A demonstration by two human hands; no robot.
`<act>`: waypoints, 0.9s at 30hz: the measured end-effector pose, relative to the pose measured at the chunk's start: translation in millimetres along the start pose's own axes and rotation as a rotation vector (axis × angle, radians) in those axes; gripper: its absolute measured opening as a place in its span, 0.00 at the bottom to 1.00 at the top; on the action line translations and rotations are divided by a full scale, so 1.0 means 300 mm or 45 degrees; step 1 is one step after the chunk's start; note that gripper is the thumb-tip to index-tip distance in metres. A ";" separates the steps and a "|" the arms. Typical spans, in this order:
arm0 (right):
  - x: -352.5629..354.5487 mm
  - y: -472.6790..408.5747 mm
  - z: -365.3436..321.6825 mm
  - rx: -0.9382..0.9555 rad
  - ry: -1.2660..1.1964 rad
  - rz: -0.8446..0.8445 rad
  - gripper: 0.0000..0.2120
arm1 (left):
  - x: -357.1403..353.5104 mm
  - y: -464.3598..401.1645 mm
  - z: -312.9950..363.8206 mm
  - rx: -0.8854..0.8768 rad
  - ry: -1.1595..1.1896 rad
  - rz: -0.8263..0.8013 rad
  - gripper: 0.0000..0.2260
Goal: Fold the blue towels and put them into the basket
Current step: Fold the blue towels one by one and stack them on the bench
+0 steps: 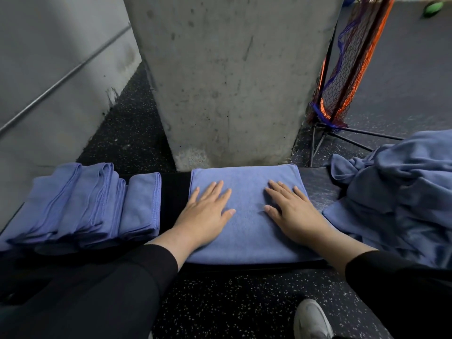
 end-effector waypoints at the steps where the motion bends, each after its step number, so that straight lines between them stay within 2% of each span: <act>1: 0.016 0.009 -0.009 0.042 -0.022 0.015 0.33 | 0.001 0.010 0.002 -0.008 -0.008 0.007 0.27; 3: 0.054 0.031 -0.049 0.225 -0.032 0.071 0.24 | 0.013 0.034 0.010 -0.053 -0.028 0.052 0.25; 5: 0.078 0.066 -0.101 0.422 -0.055 0.094 0.17 | 0.040 0.070 0.036 -0.179 -0.072 0.163 0.19; 8: 0.061 0.129 -0.164 0.617 0.007 -0.075 0.19 | 0.071 0.139 0.083 -0.376 -0.034 0.211 0.13; 10: 0.049 0.160 -0.179 0.656 0.097 -0.130 0.21 | 0.062 0.185 0.103 -0.449 -0.033 0.138 0.15; 13: 0.055 0.180 -0.191 0.688 0.196 -0.085 0.19 | 0.041 0.233 0.118 -0.465 -0.093 0.096 0.20; 17: 0.057 0.175 -0.226 0.658 0.261 0.048 0.08 | 0.033 0.255 0.136 -0.407 -0.152 0.067 0.24; 19: 0.053 0.159 -0.226 0.556 0.233 0.094 0.09 | 0.034 0.253 0.147 -0.364 -0.156 0.061 0.24; 22: 0.066 0.130 -0.206 0.345 0.134 0.158 0.12 | 0.053 0.237 0.150 -0.235 -0.028 0.098 0.14; 24: 0.079 0.121 -0.190 0.224 0.151 0.167 0.11 | 0.077 0.223 0.136 -0.156 0.046 0.132 0.06; 27: 0.090 0.128 -0.183 0.220 0.276 0.138 0.11 | 0.113 0.185 0.076 0.011 0.227 0.122 0.06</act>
Point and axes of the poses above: each hand's wrist, its own y-axis away from the middle knuckle, its own x-axis out of the back of the hand, z = x × y, the point moved 6 cm from there along -y, towards the middle knuckle, and after that the axes turned 12 degrees about x, right-handed, at the moved point
